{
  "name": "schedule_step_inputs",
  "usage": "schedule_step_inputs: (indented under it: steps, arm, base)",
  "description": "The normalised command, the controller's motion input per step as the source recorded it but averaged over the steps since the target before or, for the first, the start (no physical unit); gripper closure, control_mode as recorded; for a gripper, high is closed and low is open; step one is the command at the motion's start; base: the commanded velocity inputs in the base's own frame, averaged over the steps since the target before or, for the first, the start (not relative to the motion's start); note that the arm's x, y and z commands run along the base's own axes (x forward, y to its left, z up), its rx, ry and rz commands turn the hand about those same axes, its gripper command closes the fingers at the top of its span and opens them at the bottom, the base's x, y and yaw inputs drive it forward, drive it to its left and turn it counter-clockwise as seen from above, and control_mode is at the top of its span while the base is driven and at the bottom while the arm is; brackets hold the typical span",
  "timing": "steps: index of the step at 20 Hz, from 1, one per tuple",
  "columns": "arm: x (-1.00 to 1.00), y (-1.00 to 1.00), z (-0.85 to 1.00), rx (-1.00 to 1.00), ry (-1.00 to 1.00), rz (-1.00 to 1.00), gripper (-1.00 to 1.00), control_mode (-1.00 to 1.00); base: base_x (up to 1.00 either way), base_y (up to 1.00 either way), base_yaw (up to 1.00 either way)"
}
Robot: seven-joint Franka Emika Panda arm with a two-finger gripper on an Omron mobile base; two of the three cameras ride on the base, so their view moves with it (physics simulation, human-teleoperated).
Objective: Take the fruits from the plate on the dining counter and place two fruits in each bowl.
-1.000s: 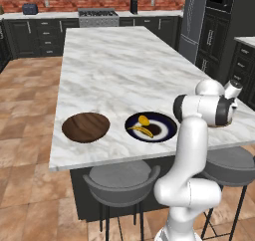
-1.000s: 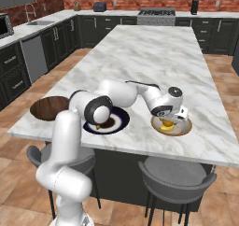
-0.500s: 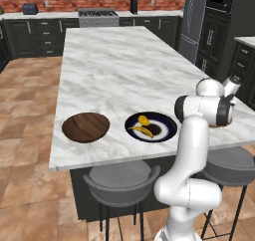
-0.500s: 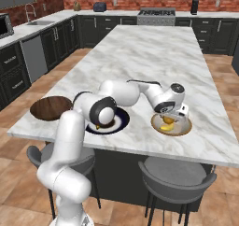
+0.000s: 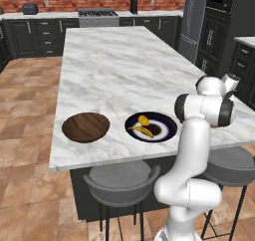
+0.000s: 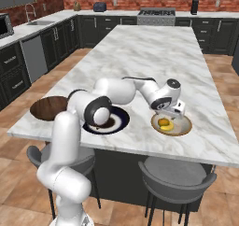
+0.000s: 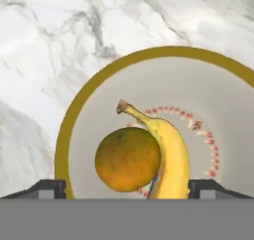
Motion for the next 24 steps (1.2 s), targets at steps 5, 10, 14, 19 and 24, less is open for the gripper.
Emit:
schedule_step_inputs:
  steps: [5,10,14,19,24]
  arm:
    - [-0.71,0.62,0.29,0.0,0.0,0.0,-1.0,-1.0]
    - [-0.59,0.99,0.23,0.0,0.02,0.0,-1.0,-1.0]
    - [-0.45,1.0,0.15,0.0,0.06,0.06,-1.0,-1.0]
    - [-0.17,0.98,0.11,0.0,0.12,0.17,-1.0,-1.0]
    - [0.04,0.68,0.09,0.0,0.05,0.13,-1.0,-1.0]
  base:
    - [0.0,0.0,0.0]
    - [0.0,0.0,0.0]
    - [0.0,0.0,0.0]
    - [0.0,0.0,0.0]
    - [0.0,0.0,0.0]
